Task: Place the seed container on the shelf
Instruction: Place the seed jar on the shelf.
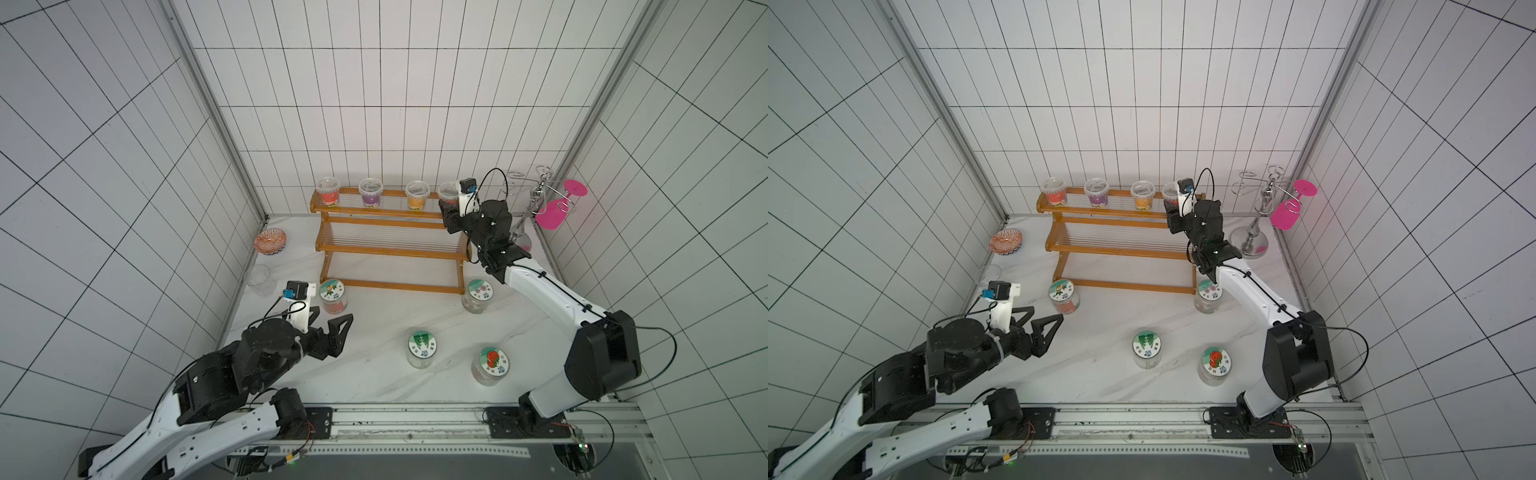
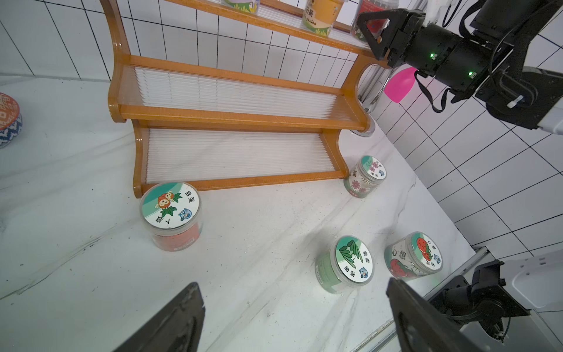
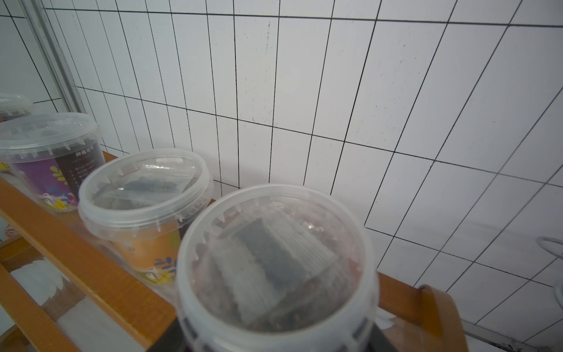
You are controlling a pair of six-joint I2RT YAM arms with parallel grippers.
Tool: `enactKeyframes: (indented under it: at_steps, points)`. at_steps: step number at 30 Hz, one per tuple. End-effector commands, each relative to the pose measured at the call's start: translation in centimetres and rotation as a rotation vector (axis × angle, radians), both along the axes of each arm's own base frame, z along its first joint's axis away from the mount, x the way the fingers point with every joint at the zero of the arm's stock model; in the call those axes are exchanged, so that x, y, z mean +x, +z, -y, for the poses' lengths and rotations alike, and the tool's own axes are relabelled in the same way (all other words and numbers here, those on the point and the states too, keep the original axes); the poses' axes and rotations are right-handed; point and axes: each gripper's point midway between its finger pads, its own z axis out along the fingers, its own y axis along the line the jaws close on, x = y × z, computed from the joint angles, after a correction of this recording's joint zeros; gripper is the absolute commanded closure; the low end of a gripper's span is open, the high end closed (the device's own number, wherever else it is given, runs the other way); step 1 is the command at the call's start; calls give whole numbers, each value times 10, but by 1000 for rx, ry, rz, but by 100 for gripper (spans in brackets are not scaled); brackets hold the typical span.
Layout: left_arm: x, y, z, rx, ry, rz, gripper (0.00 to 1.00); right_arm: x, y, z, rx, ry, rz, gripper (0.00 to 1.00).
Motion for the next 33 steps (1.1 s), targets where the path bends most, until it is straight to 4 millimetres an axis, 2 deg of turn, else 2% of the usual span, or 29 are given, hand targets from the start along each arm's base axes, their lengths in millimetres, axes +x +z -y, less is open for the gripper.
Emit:
enactKeyframes:
  at_steps: [1,9,15,24,29,33]
  points:
    - [1,-2,-5,-4,22,3,5,9,27,6,30,-31,49,43]
    - [1,-3,-7,-6,31,2,5,14,20,6,23,-39,34,40]
    - [1,-4,-8,-10,32,3,5,14,20,8,21,-37,27,26]
    - [1,-4,-7,-20,33,1,5,2,29,14,19,-15,9,9]
    - [1,-6,-4,-22,24,-4,5,-8,30,23,11,-37,3,9]
    - [0,-7,-3,-29,18,-8,5,-13,28,32,4,-71,4,15]
